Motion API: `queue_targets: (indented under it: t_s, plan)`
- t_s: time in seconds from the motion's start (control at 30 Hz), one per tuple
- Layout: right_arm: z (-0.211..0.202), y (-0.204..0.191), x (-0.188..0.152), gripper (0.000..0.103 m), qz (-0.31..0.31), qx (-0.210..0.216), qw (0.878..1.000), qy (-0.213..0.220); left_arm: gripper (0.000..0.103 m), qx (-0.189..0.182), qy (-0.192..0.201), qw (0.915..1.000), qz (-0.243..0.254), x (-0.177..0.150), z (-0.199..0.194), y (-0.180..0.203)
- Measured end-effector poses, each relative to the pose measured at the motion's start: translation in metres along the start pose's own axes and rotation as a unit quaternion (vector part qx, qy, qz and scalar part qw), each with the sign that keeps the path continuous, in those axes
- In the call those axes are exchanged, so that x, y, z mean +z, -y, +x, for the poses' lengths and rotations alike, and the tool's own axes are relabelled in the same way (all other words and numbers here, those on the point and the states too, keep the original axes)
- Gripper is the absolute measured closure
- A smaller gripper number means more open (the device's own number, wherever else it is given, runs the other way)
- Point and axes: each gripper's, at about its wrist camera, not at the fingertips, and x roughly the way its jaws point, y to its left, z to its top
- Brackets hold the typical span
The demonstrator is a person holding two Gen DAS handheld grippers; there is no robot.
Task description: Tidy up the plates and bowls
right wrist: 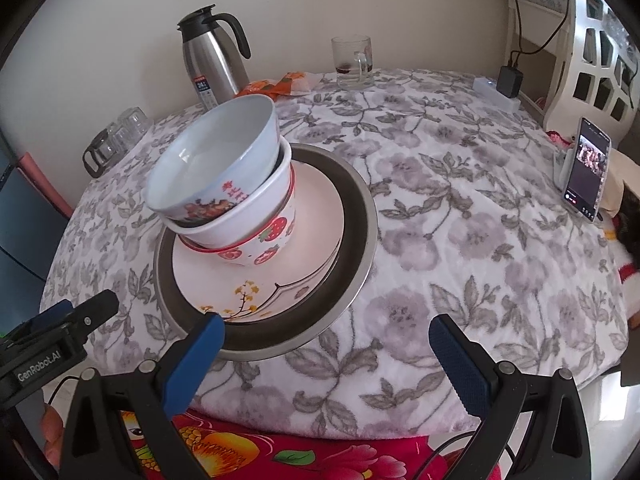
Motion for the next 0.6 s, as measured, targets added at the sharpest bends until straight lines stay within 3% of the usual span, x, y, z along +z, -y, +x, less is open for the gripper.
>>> queue_targets:
  t_s: [0.6]
  plan:
    - [0.0031, -0.0010, 0.0000, 0.000, -0.002, -0.011, 1.000, -0.004, 0.009, 0.003, -0.015, 0.9999, -0.001, -0.0002, 0.0050, -0.0008]
